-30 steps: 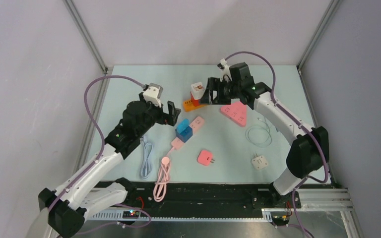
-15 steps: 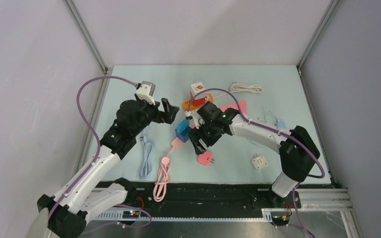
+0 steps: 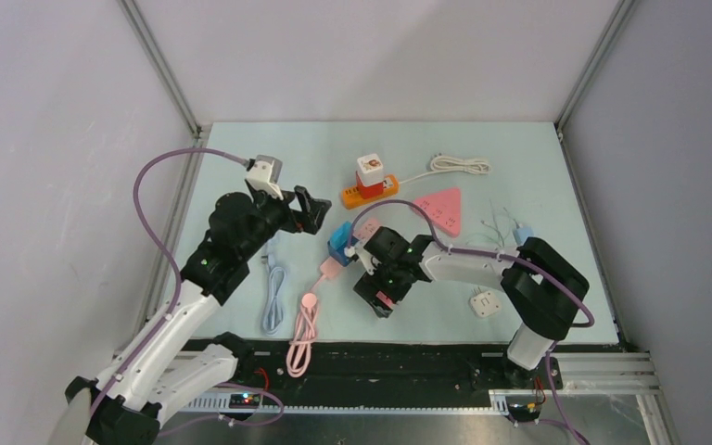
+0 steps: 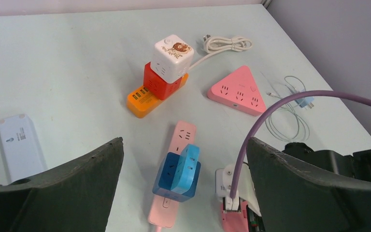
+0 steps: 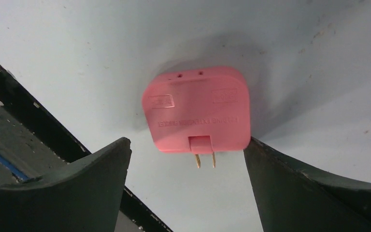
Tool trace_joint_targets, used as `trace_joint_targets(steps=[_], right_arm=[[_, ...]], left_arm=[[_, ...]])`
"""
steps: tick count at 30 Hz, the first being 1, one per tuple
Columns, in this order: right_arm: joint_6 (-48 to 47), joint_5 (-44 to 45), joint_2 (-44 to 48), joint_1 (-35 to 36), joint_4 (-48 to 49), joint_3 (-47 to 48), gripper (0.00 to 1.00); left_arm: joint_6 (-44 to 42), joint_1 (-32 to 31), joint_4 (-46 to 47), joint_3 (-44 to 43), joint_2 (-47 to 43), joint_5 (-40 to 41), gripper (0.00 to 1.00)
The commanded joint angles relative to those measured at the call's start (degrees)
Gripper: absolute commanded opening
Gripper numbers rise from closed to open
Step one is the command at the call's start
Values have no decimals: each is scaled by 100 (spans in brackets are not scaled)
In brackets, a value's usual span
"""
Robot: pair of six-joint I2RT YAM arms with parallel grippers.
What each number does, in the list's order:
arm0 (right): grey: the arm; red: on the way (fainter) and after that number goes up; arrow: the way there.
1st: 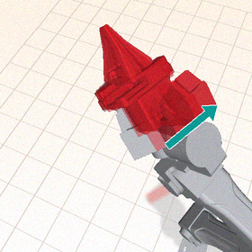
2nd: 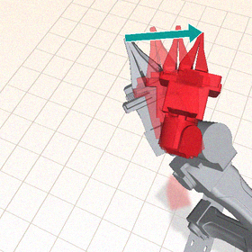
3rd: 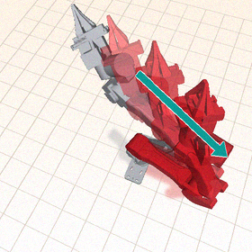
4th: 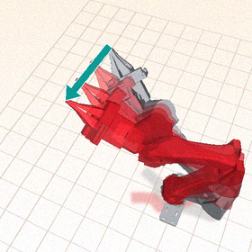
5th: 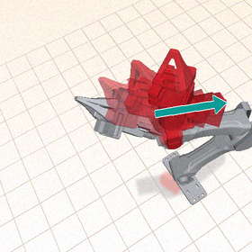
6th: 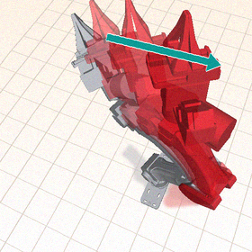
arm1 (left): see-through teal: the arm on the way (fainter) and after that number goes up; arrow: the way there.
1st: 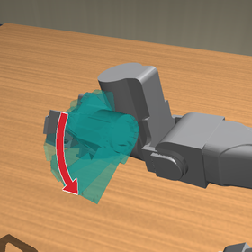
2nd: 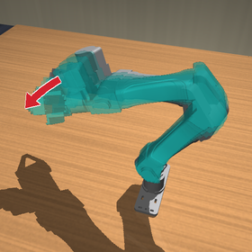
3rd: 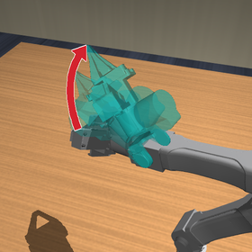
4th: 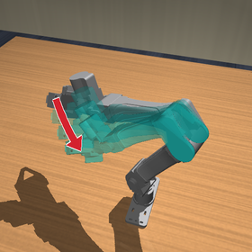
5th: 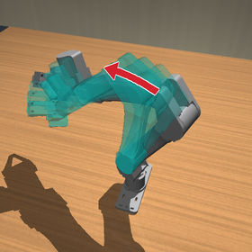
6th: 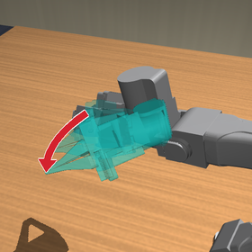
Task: Insert the plug
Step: Pick up the plug from the center of the board.
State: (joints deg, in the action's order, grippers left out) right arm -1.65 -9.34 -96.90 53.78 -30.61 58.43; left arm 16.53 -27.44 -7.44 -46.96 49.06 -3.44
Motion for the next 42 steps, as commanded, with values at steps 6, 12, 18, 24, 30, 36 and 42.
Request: trace_joint_targets(steps=[6,12,18,24,30,36,42], right_arm=[[-47,767,-156,172,1323,-301,89],[-313,1074,-304,225,1402,-384,80],[-330,1564,-226,389,1495,-499,59],[-37,1579,320,271,1711,-500,54],[98,1398,1252,-39,1989,-498,54],[-92,1266,2221,-402,2328,-396,55],[-474,1097,2732,-613,2543,117,57]], left_arm=[[77,85,116,76,-204,-109,100],[43,99,116,78,-212,-105,100],[128,99,125,116,-238,165,100],[232,104,122,64,-125,151,100],[566,119,101,-201,274,-102,100],[672,237,-342,-1437,1056,-1264,100],[676,243,-613,-2494,1791,-2541,100]])
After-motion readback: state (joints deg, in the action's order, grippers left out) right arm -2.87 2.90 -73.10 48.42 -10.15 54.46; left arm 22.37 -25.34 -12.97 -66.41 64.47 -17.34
